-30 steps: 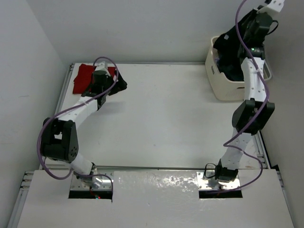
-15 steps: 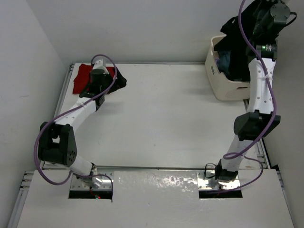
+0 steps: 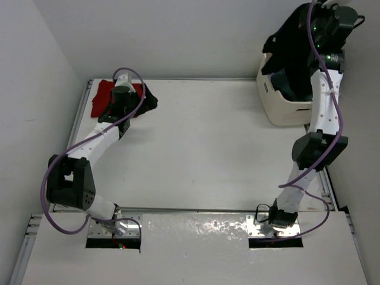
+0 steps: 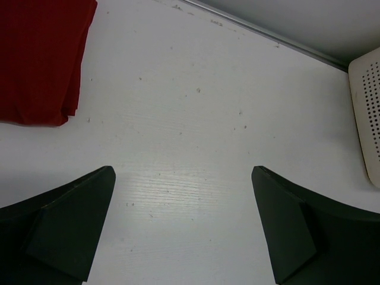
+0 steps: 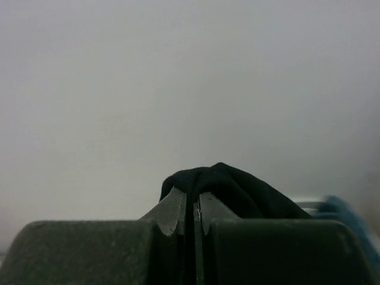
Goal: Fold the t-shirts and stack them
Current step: Move the tshirt to the center of the board, then flatten out the tshirt
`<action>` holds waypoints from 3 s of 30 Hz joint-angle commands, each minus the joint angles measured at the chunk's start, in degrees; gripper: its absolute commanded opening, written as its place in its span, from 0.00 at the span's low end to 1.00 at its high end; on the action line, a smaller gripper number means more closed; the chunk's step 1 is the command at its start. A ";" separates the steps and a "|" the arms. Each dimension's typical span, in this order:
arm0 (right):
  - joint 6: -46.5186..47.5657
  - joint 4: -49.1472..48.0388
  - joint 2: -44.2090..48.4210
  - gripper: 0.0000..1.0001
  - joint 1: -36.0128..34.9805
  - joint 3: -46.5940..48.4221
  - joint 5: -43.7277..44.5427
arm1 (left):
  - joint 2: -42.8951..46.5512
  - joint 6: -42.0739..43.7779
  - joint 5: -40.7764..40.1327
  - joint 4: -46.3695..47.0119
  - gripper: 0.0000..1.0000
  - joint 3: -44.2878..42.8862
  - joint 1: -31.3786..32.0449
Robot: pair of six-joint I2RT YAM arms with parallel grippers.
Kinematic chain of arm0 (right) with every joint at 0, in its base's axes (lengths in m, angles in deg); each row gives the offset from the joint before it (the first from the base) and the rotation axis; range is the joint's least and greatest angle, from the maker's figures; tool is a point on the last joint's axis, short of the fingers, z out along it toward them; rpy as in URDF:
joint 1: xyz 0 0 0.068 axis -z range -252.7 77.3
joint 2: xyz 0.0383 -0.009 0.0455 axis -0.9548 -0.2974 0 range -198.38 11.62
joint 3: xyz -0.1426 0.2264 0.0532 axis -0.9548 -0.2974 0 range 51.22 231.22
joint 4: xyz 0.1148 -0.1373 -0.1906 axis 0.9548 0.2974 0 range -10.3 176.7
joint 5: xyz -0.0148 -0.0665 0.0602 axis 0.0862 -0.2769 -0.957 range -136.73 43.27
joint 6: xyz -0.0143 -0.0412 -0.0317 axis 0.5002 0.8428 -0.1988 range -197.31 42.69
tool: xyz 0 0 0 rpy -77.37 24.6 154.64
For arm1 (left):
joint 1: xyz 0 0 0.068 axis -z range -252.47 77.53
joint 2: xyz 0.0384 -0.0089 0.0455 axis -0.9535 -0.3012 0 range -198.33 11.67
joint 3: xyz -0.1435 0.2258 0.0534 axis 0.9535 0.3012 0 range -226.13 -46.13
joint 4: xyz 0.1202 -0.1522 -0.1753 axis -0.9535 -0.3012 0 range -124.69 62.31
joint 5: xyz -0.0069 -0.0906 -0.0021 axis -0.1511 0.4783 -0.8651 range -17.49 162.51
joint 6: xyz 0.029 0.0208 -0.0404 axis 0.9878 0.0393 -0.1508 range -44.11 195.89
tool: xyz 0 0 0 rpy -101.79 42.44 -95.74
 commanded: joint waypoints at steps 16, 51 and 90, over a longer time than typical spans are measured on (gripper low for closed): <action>-7.07 -21.27 28.35 0.30 -6.81 -58.27 -30.43 | 13.77 -4.71 -7.38 -5.17 1.00 3.33 0.06; -9.46 21.04 49.82 0.99 -17.00 -106.39 13.75 | -2.91 -13.24 1.56 -5.18 0.64 21.01 4.63; 15.15 3.88 55.36 0.00 -16.30 -49.72 26.32 | 15.73 4.95 -17.06 -12.55 0.00 -36.72 4.37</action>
